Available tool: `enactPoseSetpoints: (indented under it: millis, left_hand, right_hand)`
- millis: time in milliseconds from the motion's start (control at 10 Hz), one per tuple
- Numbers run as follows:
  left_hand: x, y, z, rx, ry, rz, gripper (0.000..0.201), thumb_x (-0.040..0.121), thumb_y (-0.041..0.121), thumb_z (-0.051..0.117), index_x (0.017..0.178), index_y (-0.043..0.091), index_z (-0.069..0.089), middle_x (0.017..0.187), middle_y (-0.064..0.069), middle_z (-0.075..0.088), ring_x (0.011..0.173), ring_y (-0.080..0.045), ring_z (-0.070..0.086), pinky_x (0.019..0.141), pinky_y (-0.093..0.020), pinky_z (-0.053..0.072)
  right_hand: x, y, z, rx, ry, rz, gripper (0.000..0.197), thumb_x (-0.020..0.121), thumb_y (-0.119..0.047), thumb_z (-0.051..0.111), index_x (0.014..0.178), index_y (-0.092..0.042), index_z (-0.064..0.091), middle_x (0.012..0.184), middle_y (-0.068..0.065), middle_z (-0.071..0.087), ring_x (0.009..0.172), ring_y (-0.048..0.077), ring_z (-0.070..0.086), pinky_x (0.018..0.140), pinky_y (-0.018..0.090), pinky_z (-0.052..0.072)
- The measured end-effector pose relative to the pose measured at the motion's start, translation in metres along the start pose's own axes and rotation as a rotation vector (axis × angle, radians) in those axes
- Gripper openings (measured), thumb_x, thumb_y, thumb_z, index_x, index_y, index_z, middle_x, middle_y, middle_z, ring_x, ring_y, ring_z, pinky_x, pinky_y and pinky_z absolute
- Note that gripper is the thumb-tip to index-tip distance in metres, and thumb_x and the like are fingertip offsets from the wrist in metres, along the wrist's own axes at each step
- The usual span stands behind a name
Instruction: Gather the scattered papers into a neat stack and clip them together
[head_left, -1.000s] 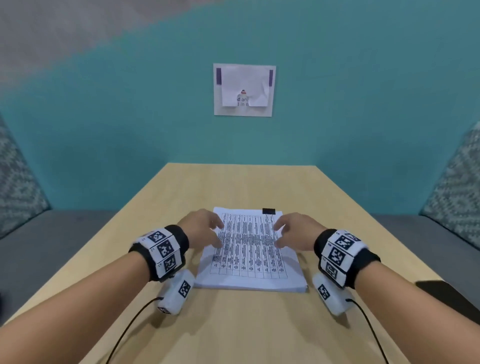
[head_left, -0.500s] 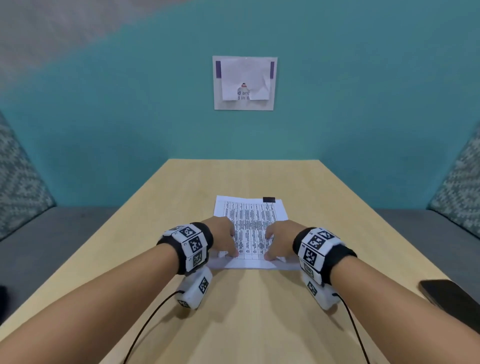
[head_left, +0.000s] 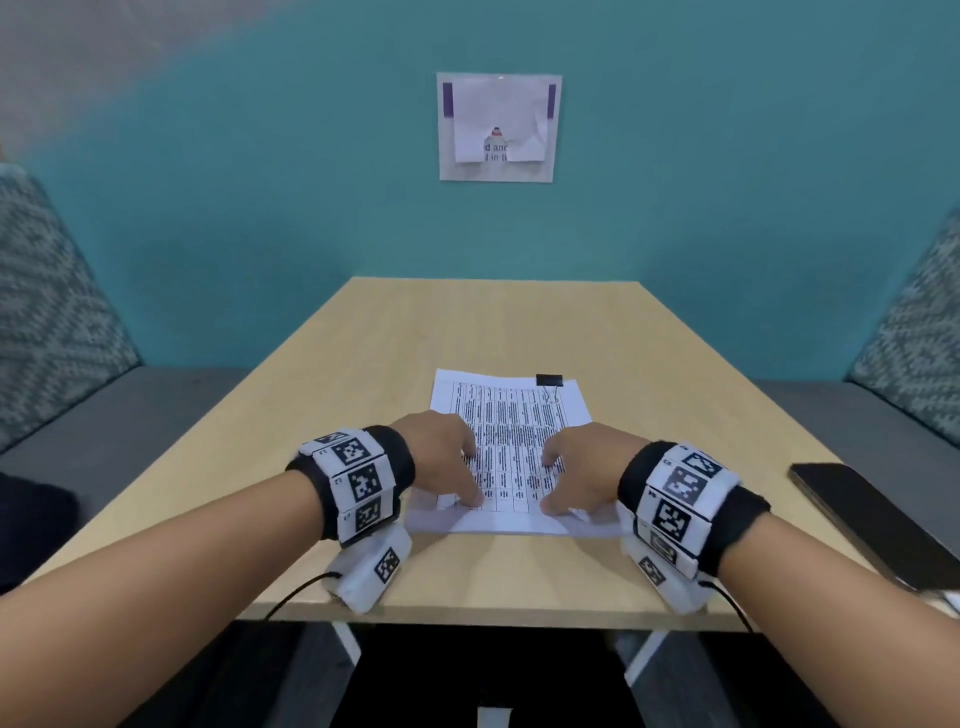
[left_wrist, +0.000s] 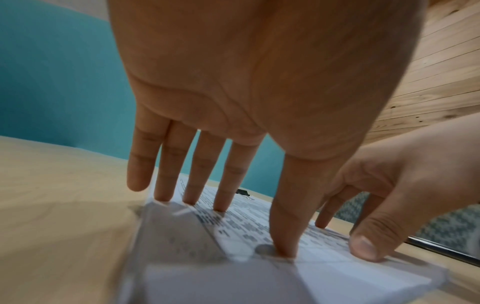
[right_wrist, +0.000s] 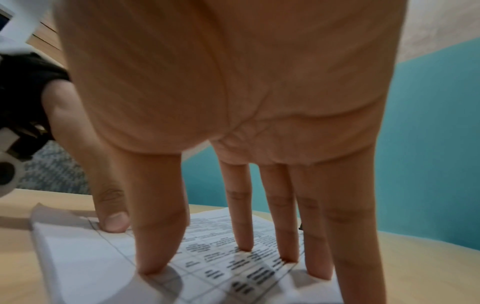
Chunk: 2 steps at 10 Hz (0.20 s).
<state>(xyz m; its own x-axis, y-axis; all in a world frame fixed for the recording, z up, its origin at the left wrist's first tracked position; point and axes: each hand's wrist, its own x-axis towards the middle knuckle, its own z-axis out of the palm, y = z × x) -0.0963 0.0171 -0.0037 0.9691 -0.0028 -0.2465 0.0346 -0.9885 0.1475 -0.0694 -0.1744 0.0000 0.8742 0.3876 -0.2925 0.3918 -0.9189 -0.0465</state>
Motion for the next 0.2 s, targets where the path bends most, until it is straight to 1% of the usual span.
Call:
enactPoseSetpoints:
  millis: [100,200]
  left_hand:
    - [-0.016,0.002,0.004,0.008,-0.009,0.006,0.069,0.078,0.053,0.080,0.139,0.027,0.061,0.136,0.002,0.062,0.121,-0.020,0.059,0.095,-0.030,0.049]
    - [-0.026,0.004,0.003,-0.011,-0.013,0.011,0.067,0.082,0.053,0.079,0.140,0.025,0.060,0.140,0.001,0.060,0.124,-0.020,0.057,0.099,-0.031,0.048]
  right_hand:
    - [-0.021,-0.003,0.004,-0.005,-0.013,-0.011,0.053,0.083,-0.036,0.070,0.130,-0.012,0.063,0.127,0.007,0.067,0.115,0.023,0.064,0.093,0.036,0.054]
    - [-0.035,-0.008,0.003,0.020,-0.009,-0.006,0.056,0.086,-0.038,0.069,0.134,-0.010,0.060,0.135,0.010,0.063,0.123,0.026,0.060,0.100,0.040,0.050]
